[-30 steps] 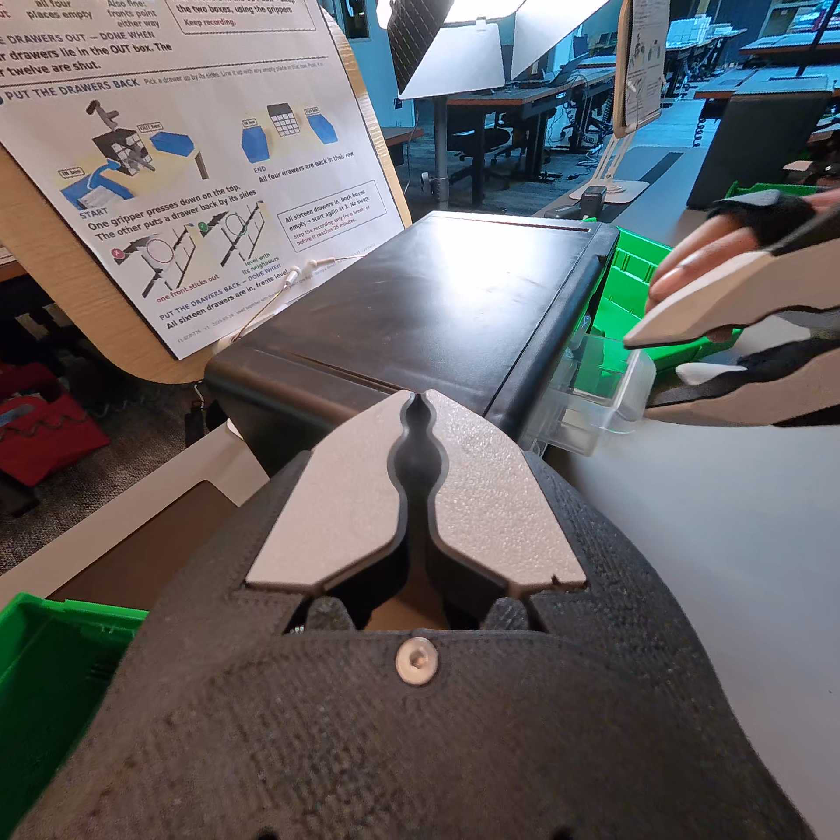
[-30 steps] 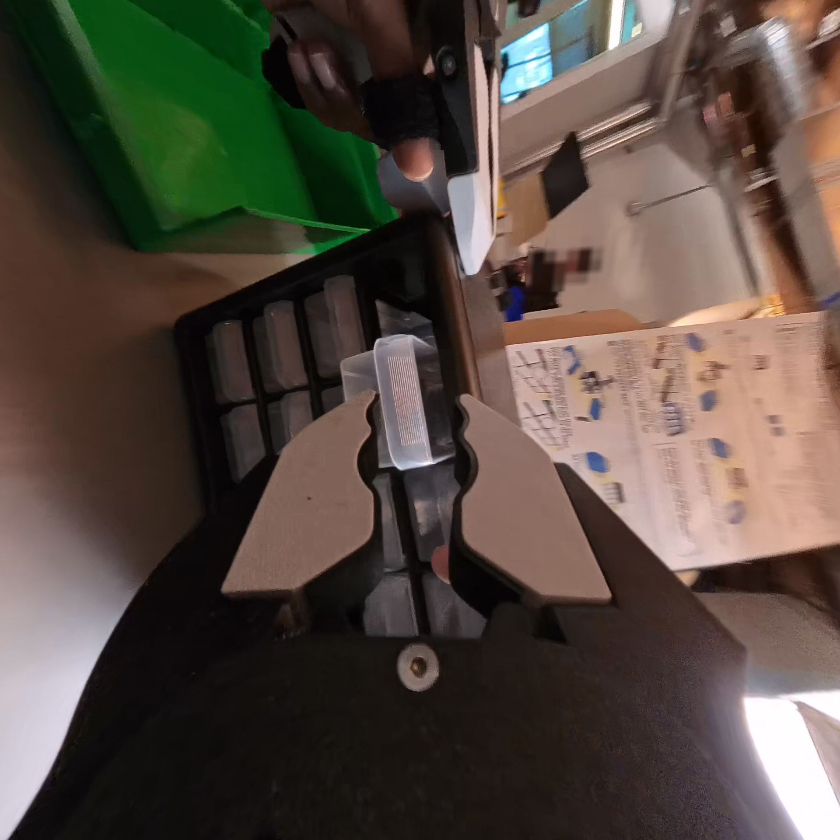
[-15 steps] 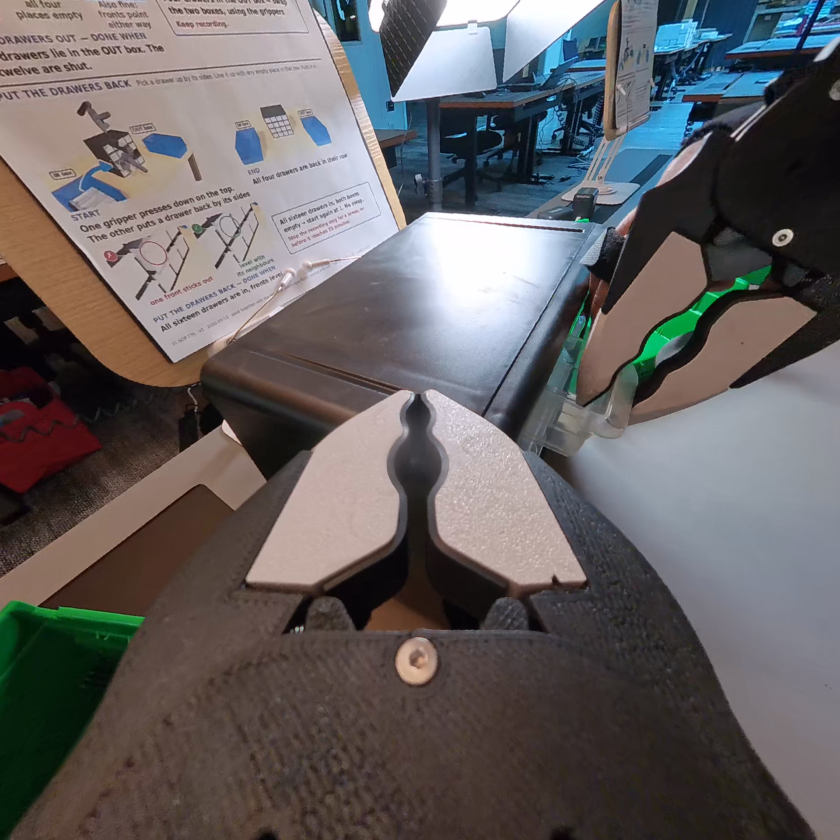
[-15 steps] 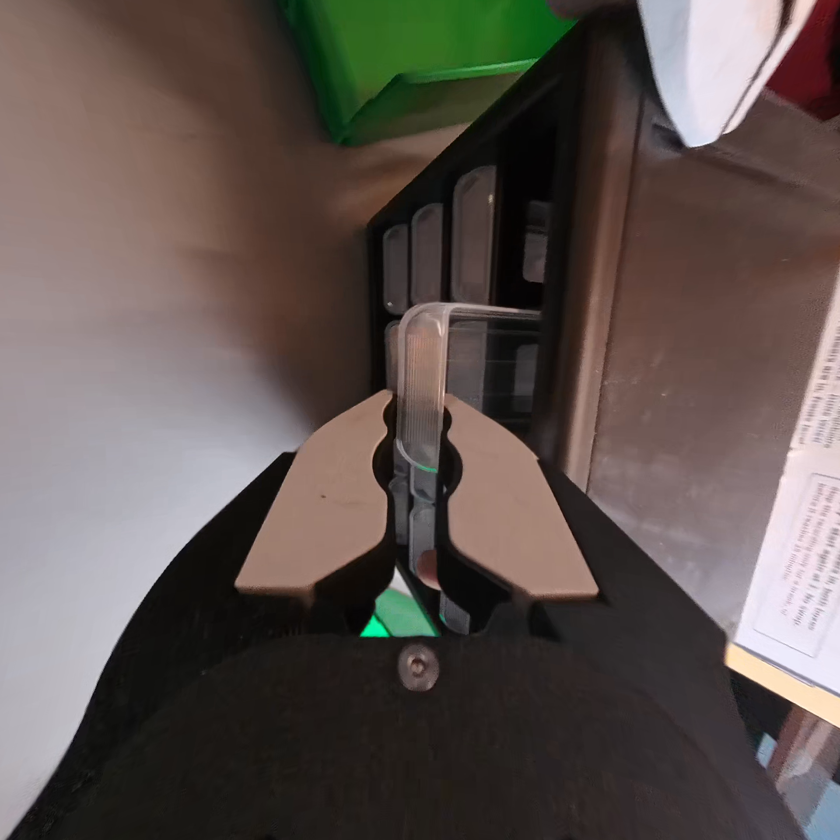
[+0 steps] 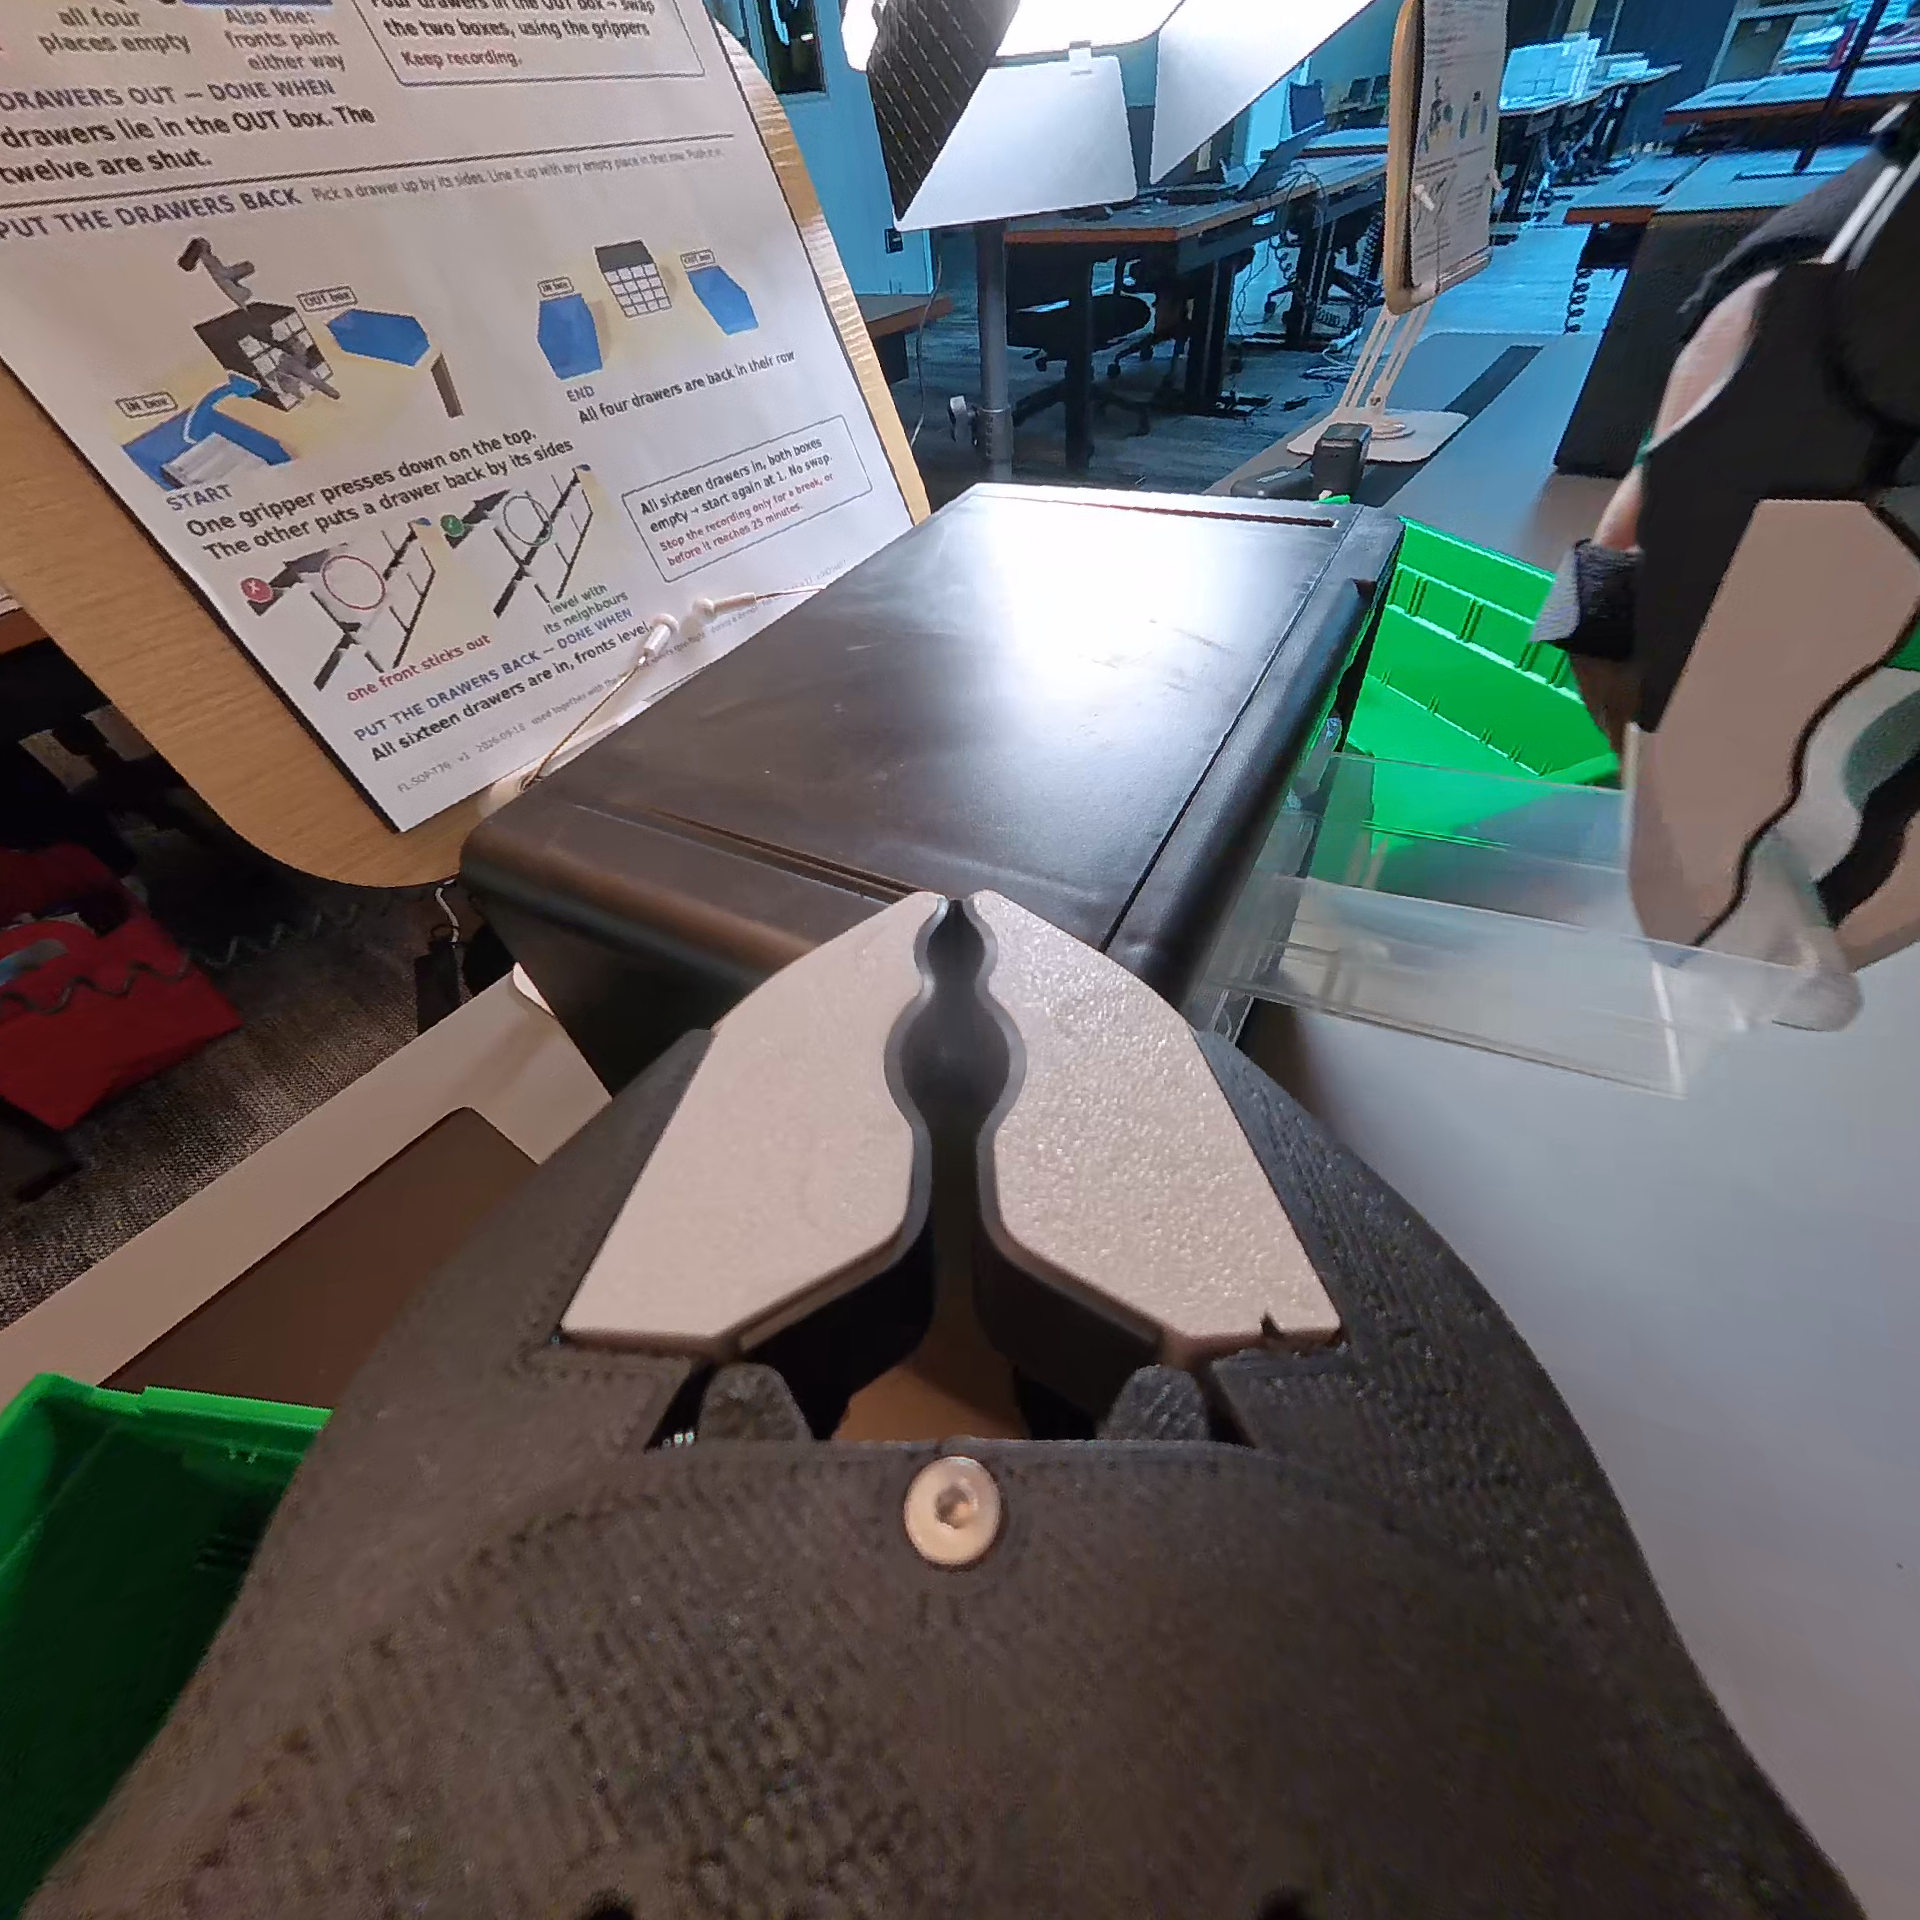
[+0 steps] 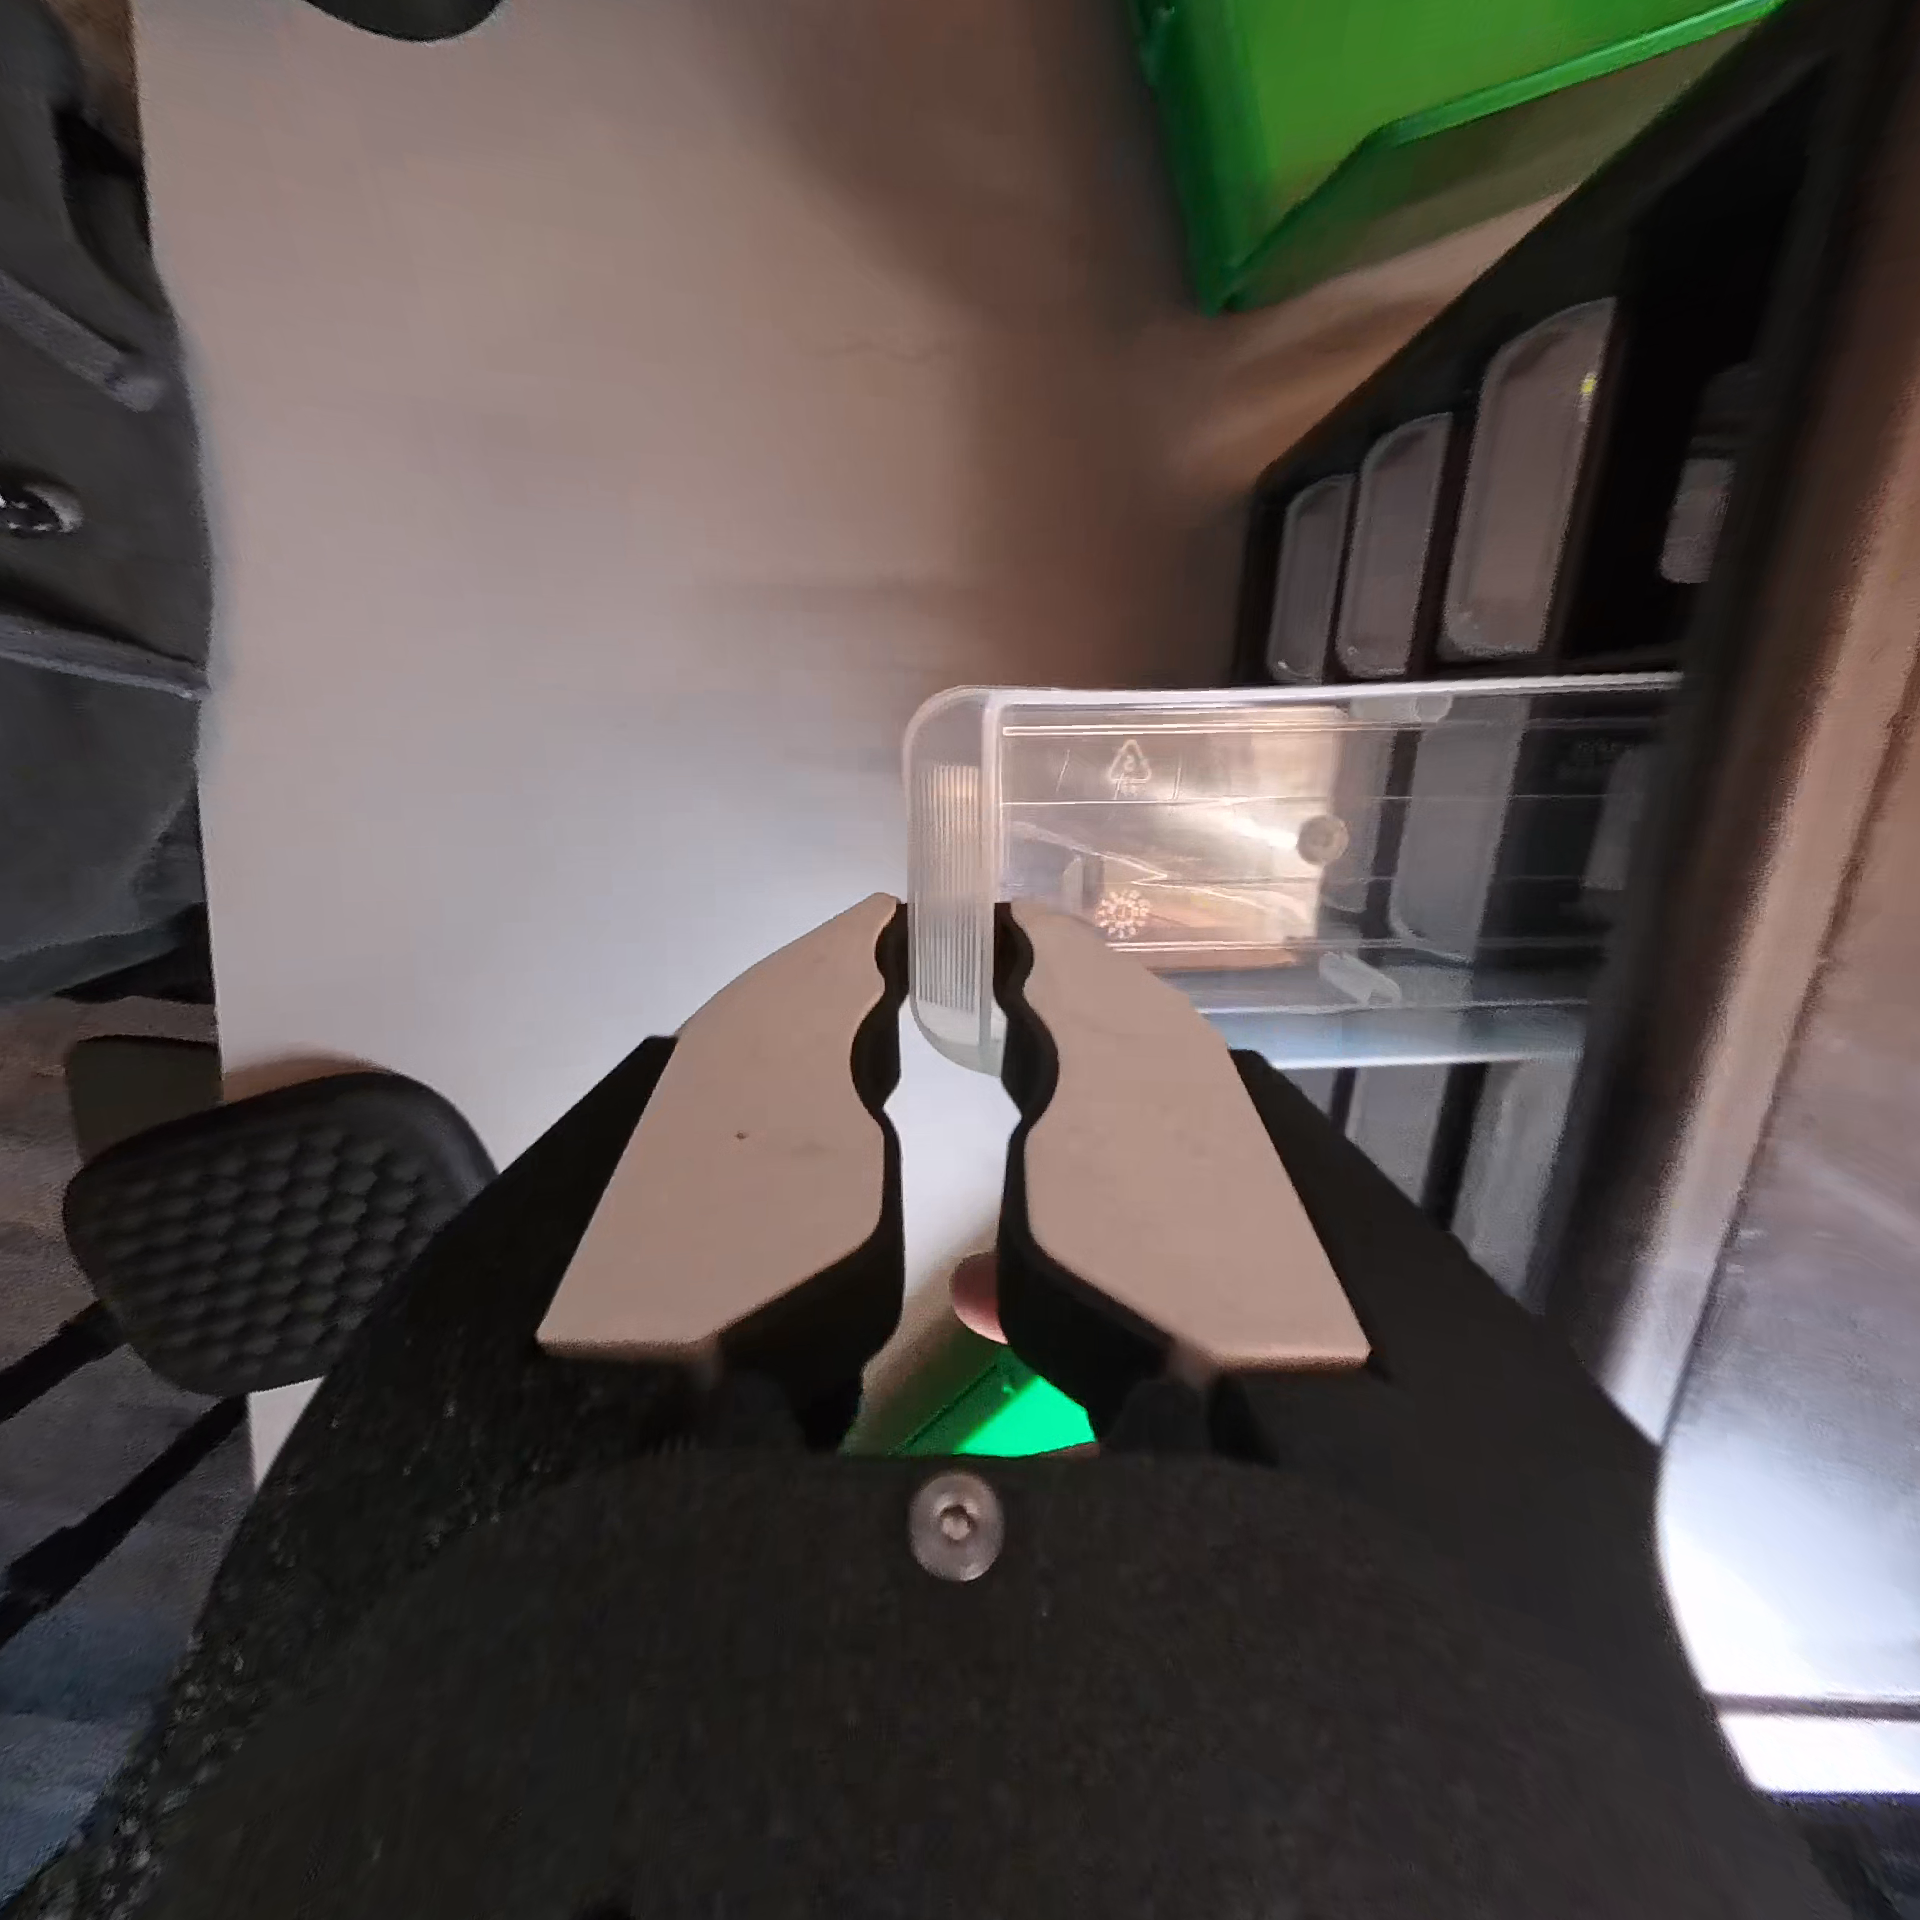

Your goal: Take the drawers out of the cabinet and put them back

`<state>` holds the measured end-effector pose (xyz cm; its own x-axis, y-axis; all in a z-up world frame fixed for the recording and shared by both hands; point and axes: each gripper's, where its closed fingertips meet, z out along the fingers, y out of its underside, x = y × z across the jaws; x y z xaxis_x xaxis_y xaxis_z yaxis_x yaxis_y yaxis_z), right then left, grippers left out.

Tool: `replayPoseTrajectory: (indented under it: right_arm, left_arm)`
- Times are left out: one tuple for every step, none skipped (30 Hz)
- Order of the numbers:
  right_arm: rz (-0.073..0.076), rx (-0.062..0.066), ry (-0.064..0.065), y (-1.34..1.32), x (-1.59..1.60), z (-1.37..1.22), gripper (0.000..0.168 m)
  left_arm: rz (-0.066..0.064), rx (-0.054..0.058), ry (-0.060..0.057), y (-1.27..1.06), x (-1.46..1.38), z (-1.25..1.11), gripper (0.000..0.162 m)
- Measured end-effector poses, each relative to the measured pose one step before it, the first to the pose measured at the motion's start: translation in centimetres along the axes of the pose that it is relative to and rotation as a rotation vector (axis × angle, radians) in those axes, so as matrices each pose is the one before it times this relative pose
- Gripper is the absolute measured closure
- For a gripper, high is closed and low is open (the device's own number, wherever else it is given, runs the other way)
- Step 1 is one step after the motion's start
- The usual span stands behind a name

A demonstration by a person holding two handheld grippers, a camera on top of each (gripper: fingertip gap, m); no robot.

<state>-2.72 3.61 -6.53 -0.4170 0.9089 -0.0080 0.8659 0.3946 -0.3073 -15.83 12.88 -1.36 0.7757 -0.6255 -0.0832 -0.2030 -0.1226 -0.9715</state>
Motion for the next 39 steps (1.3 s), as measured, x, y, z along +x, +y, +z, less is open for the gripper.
replayPoseTrajectory:
  right_arm:
    - [-0.0063, 0.0008, -0.0042, 0.048, -0.535, -0.03, 0.154]
    - [-0.0091, -0.0053, -0.0038, 0.061, -0.619, -0.029, 0.154]
    - [-0.0126, -0.0052, -0.0053, 0.024, -0.744, -0.025, 0.153]
    - [-0.011, -0.0013, -0.0059, -0.052, -0.785, -0.041, 0.153]
    - [-0.0038, 0.0084, -0.0051, -0.178, -0.748, -0.076, 0.154]
    - [-0.0027, 0.0039, -0.0379, -0.088, -1.182, -0.082, 0.154]
    - [0.0089, 0.0018, -0.032, -0.031, -1.081, -0.001, 0.154]
    - [-0.0022, 0.0025, -0.0074, 0.01, -0.749, 0.022, 0.154]
    - [-0.0046, 0.0002, -0.0071, 0.087, -0.728, -0.026, 0.154]
    - [0.0037, 0.0132, -0.026, -0.043, -0.932, -0.161, 0.154]
    - [0.0168, 0.0289, -0.0349, -0.223, -0.981, -0.324, 0.154]
    - [0.0192, 0.0343, -0.0285, -0.23, -0.83, -0.427, 0.154]
    - [0.0198, 0.0339, -0.0186, -0.138, -0.681, -0.508, 0.154]
    - [0.0279, 0.0297, -0.0081, 0.026, -0.447, -0.558, 0.154]
    - [0.0345, 0.0249, 0.0003, 0.188, -0.232, -0.616, 0.155]
    - [0.0331, 0.0252, 0.0087, 0.324, -0.016, -0.672, 0.155]
    - [0.0302, 0.0257, 0.0157, 0.419, 0.153, -0.723, 0.155]
    - [0.0331, 0.0256, 0.0175, 0.489, 0.269, -0.746, 0.155]
    - [0.0384, 0.023, 0.0187, 0.603, 0.404, -0.748, 0.155]
    - [0.0451, 0.0169, 0.0242, 0.702, 0.609, -0.721, 0.155]
    - [0.0473, 0.0111, 0.0283, 0.802, 0.797, -0.674, 0.154]
    - [0.0575, 0.0071, 0.0379, 0.873, 1.102, -0.595, 0.155]
    - [0.0666, 0.0041, 0.0404, 0.904, 1.333, -0.447, 0.154]
    - [0.07, 0.0051, 0.0396, 0.897, 1.524, -0.216, 0.154]
    - [0.0715, 0.0019, 0.0396, 0.898, 1.715, 0.047, 0.154]
    - [0.0823, 0.0071, 0.0452, 0.749, 1.992, 0.273, 0.154]
    - [0.0989, 0.0139, 0.0445, 0.51, 2.157, 0.435, 0.154]
    - [0.109, 0.0196, 0.0304, 0.247, 2.081, 0.581, 0.154]
    - [0.1022, 0.0274, 0.0176, -0.034, 1.929, 0.67, 0.154]
    - [0.0926, 0.0288, 0.0186, -0.192, 1.89, 0.778, 0.154]
    - [0.0741, 0.015, 0.0221, -0.153, 1.791, 0.844, 0.154]
    - [0.0578, 0.0134, 0.0295, -0.238, 1.719, 0.859, 0.154]
    - [0.0469, 0.0182, 0.0296, -0.387, 1.539, 0.821, 0.155]
    - [0.0422, 0.0186, 0.024, -0.458, 1.299, 0.763, 0.155]
    - [0.0399, 0.0184, 0.0216, -0.484, 1.121, 0.713, 0.155]
    - [0.0341, 0.02, 0.0245, -0.508, 1.047, 0.658, 0.154]
    - [0.0242, 0.0206, 0.0165, -0.493, 0.838, 0.608, 0.154]
    - [0.0232, 0.0206, 0.0052, -0.521, 0.613, 0.543, 0.154]
    - [0.0234, 0.0219, 0.0004, -0.561, 0.502, 0.499, 0.155]
  left_arm:
    - [-0.0005, 0.0004, 0.0004, -0.003, 0.0, -0.003, 0.161]
    - [-0.0009, 0.0006, 0.0006, -0.003, -0.002, -0.008, 0.161]
    - [-0.0009, 0.0007, 0.0007, 0.003, -0.005, 0.003, 0.161]
    - [-0.0006, 0.0007, 0.001, -0.007, 0.009, -0.001, 0.162]
    - [-0.0003, 0.0007, 0.0006, 0.004, -0.005, -0.005, 0.162]
    - [-0.0008, 0.001, 0.0007, 0.0, 0.0, -0.003, 0.162]
    - [-0.0016, 0.001, 0.0014, -0.01, 0.007, 0.003, 0.162]
    - [-0.0017, 0.0008, 0.0012, 0.004, -0.001, -0.003, 0.162]
    - [-0.0013, 0.0008, 0.0007, -0.006, 0.003, -0.006, 0.162]
    - [-0.0008, 0.0007, 0.0004, 0.002, 0.004, 0.001, 0.162]
    - [-0.0006, 0.0007, 0.0, 0.003, -0.002, 0.001, 0.162]
    - [-0.0003, 0.0005, -0.0004, -0.006, 0.003, -0.004, 0.162]
    - [0.0002, 0.0004, -0.0009, 0.006, -0.006, -0.003, 0.162]
    - [0.0003, 0.0004, -0.0011, -0.004, 0.004, -0.007, 0.162]
    - [0.0, 0.0003, -0.0008, 0.005, 0.004, 0.003, 0.162]
    - [-0.0002, 0.0002, -0.0005, -0.001, 0.001, -0.007, 0.162]
    - [-0.0002, 0.0, -0.0004, 0.0, -0.004, 0.0, 0.162]
    - [0.0, 0.0, -0.0005, -0.001, 0.007, -0.002, 0.162]
    - [-0.0001, 0.0002, -0.0006, -0.001, -0.001, -0.006, 0.162]
    - [-0.0004, 0.0004, -0.0006, -0.004, 0.001, -0.005, 0.162]
    - [-0.0007, 0.0006, -0.0004, 0.004, -0.007, 0.0, 0.162]
    - [-0.0012, 0.0007, -0.0001, -0.006, 0.006, -0.009, 0.162]
    - [-0.0015, 0.0008, 0.0, 0.0, -0.002, 0.009, 0.162]
    - [-0.0013, 0.0008, -0.0001, 0.005, 0.0, -0.012, 0.162]
    - [-0.0008, 0.0005, -0.0002, -0.006, 0.003, 0.003, 0.162]
    - [0.0001, 0.0, -0.0007, 0.0, -0.009, 0.0, 0.162]
    - [0.001, -0.0004, -0.0011, 0.003, 0.0, 0.001, 0.162]
    - [0.001, -0.0004, -0.0013, -0.006, -0.003, -0.001, 0.162]
    - [0.0001, -0.0002, -0.0011, 0.001, -0.001, -0.003, 0.162]
    - [-0.0006, 0.0002, -0.0011, 0.0, 0.002, -0.014, 0.162]
    - [-0.0003, 0.0003, -0.0014, 0.005, -0.002, 0.003, 0.162]
    - [0.0006, 0.0001, -0.0015, 0.0, 0.002, -0.016, 0.162]
    - [0.0017, -0.0002, -0.0014, 0.001, -0.002, -0.005, 0.162]
    - [0.0019, -0.0003, -0.0007, 0.002, 0.0, 0.002, 0.162]
    - [0.0006, -0.0002, 0.0007, 0.001, -0.001, 0.007, 0.162]
    - [-0.001, 0.0003, 0.002, -0.003, 0.005, 0.006, 0.161]
    - [-0.0018, 0.0008, 0.0026, 0.004, 0.003, -0.001, 0.161]
    - [-0.001, 0.0009, 0.0026, 0.001, 0.006, 0.006, 0.161]
    - [0.0, 0.0007, 0.0022, -0.007, 0.007, 0.001, 0.162]
